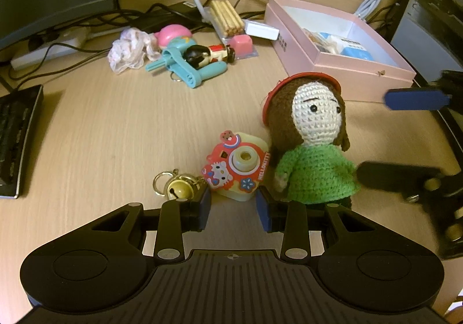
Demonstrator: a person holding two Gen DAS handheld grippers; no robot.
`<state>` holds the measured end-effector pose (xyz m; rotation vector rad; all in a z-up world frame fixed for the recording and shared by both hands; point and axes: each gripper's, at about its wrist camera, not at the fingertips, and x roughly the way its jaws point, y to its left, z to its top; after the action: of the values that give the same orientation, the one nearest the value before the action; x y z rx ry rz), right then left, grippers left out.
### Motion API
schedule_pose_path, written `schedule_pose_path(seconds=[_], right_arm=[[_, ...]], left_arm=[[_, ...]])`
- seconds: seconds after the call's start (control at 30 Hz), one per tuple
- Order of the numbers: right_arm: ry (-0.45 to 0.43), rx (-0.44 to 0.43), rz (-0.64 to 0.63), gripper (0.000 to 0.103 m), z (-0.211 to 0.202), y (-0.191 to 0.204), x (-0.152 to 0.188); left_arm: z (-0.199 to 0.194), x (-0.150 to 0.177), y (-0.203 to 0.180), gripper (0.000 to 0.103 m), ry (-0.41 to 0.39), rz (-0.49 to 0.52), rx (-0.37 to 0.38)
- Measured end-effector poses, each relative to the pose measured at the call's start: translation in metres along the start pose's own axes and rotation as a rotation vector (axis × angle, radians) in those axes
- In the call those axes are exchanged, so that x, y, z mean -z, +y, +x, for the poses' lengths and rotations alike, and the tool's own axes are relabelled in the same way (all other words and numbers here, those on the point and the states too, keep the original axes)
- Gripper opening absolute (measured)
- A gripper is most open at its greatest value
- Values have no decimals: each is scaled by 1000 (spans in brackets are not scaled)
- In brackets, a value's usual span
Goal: Organize objects
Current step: 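Set the crocheted doll upright on the desk before the pink box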
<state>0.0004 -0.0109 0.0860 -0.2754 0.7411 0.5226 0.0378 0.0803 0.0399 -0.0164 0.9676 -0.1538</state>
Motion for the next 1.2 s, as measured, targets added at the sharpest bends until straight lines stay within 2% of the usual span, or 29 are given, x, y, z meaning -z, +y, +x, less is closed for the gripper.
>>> schedule_pose_path(seconds=[0.17,0.27,0.4,0.57,0.83,1.03,1.13,1.2], right_arm=[[69,-11,-3,82,40,-2,-3],[65,-31,4,83,51,-2,-5],[62,-30,44,63,50,0,-5],[73,-29,121,56,42,-13,3],[95,30,188,56,17,-37,31],[75,34,196,56,14,-35,32],[49,34,175,65,6,-32,29],[21,44,151,77,-1,-29,25]], left_arm=[[-4,5,4,38,3,-5,-22],[-7,8,7,38,5,-15,-34],[-10,11,10,38,6,-23,-41],[-11,12,8,38,4,-20,-48],[-8,10,2,38,-5,-13,-42],[-4,7,-6,38,-3,-3,-49],[-6,8,-7,38,-1,1,-55],[-9,12,-5,38,-2,-4,-60]])
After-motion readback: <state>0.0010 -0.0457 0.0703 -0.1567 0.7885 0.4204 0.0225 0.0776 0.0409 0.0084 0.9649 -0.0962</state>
